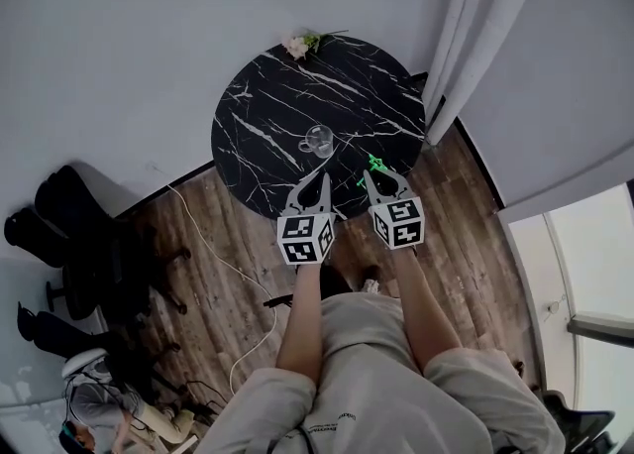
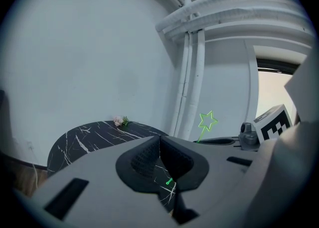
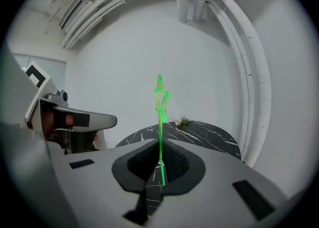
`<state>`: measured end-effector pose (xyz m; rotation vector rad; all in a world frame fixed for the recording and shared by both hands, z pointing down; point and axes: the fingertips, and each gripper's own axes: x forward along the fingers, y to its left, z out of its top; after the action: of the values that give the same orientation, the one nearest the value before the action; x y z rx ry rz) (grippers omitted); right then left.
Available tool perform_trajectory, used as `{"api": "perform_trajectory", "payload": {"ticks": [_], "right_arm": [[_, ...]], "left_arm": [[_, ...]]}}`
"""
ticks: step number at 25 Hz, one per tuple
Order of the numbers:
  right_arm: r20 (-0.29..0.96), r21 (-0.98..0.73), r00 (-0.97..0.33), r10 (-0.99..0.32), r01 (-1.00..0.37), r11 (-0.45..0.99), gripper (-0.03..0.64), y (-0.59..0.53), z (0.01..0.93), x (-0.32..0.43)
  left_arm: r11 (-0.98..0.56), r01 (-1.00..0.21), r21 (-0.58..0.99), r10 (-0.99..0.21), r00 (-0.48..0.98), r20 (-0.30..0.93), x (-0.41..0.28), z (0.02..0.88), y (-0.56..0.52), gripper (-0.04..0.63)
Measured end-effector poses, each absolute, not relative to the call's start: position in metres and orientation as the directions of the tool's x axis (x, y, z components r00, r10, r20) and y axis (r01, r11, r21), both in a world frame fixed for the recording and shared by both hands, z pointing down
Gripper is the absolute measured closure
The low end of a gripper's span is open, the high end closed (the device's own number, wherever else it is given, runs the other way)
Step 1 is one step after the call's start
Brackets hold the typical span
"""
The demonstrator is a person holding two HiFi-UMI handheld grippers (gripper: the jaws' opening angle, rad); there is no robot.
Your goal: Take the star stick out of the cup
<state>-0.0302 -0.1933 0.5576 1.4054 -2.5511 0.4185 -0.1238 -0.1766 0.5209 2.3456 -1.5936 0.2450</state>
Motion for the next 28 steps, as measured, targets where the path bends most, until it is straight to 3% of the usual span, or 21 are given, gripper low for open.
{"api": "perform_trajectory", "payload": {"ticks": [28], "right_arm": [[0.268,-0.152,-0.534,-0.802,-0.846,0.512,0.574,-0.202,0.543,-0.024]], "left_arm": [[-0.371,-0.921,0.120,-0.871,0.390,0.299,-0.114,0.511,-0.184,0.572]]}}
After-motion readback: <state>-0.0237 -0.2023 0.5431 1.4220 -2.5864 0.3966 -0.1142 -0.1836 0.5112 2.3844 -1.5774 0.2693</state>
